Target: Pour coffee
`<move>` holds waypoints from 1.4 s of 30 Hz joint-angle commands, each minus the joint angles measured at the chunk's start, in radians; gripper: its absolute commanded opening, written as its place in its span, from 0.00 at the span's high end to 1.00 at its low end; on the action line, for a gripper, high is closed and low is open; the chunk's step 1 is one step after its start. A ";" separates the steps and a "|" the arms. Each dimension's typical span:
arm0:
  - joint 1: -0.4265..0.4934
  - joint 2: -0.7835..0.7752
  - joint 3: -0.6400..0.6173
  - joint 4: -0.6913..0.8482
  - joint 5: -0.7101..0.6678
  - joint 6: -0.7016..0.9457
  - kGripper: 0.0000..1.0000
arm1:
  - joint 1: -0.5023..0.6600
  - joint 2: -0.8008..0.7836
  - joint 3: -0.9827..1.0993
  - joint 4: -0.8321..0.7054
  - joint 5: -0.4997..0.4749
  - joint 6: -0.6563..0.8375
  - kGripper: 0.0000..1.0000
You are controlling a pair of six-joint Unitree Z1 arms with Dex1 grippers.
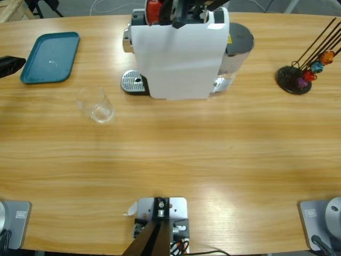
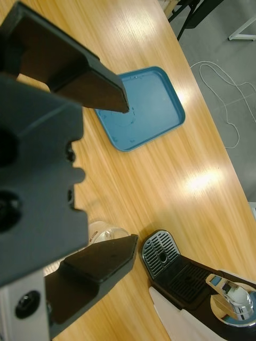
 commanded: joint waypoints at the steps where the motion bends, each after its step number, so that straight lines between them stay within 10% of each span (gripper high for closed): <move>1: -0.007 0.008 0.041 -0.018 -0.003 0.014 0.00 | 0.012 0.115 -0.043 -0.014 -0.001 -0.069 0.87; 42: -0.007 0.024 0.054 -0.032 -0.005 0.014 0.00 | -0.071 0.220 -0.157 -0.001 -0.037 -0.179 0.87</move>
